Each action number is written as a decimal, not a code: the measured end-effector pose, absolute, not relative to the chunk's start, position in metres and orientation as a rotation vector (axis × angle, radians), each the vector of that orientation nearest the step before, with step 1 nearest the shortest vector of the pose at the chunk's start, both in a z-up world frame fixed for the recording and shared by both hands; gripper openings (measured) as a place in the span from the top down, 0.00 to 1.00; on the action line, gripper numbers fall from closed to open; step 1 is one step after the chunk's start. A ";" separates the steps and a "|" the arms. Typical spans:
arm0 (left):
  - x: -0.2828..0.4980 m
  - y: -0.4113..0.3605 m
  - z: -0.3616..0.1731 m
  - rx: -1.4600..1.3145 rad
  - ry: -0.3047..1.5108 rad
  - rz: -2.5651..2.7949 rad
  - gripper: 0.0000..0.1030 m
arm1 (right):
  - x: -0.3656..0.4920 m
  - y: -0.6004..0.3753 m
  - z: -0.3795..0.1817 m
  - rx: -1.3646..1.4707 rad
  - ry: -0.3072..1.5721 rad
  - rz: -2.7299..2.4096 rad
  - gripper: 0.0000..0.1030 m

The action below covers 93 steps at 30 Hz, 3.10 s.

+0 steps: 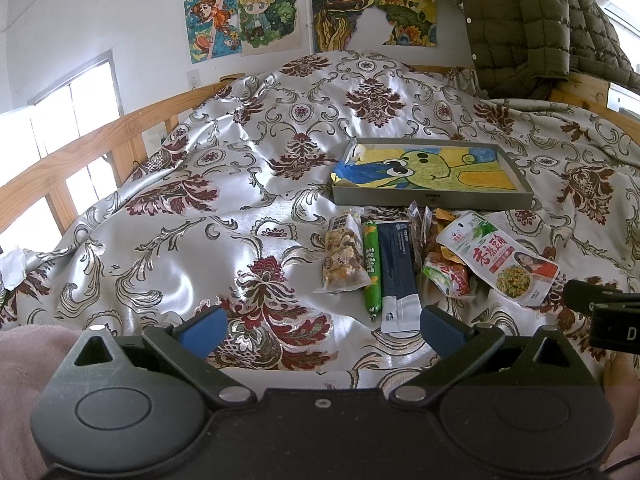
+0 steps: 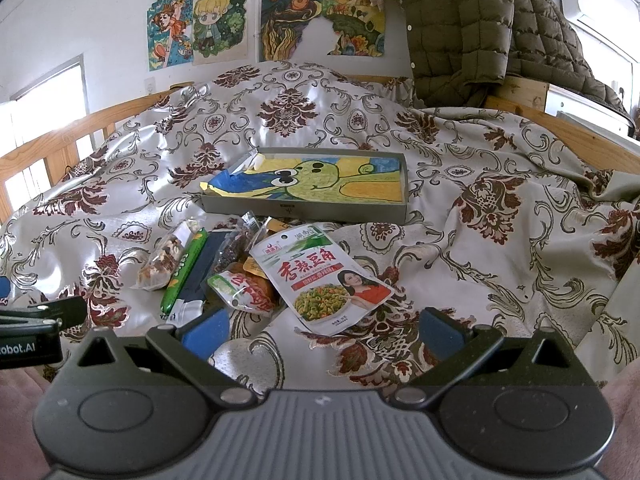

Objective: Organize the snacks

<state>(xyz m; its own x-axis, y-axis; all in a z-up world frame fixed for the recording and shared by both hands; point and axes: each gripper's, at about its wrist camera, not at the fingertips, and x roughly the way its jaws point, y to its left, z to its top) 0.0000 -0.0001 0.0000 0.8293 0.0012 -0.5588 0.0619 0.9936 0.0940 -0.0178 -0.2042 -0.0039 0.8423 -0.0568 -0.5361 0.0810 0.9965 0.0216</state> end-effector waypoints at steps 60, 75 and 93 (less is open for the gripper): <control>0.229 -0.060 -0.039 -0.051 0.680 -0.675 0.05 | 0.160 -0.193 -0.086 -0.471 0.808 0.150 0.02; 0.240 -0.069 -0.059 -0.123 0.791 -0.758 0.20 | 0.164 -0.252 -0.040 -0.166 0.786 0.092 0.43; 0.257 -0.100 -0.077 -0.112 0.855 -0.755 0.69 | 0.180 -0.278 -0.044 -0.079 0.804 0.025 0.74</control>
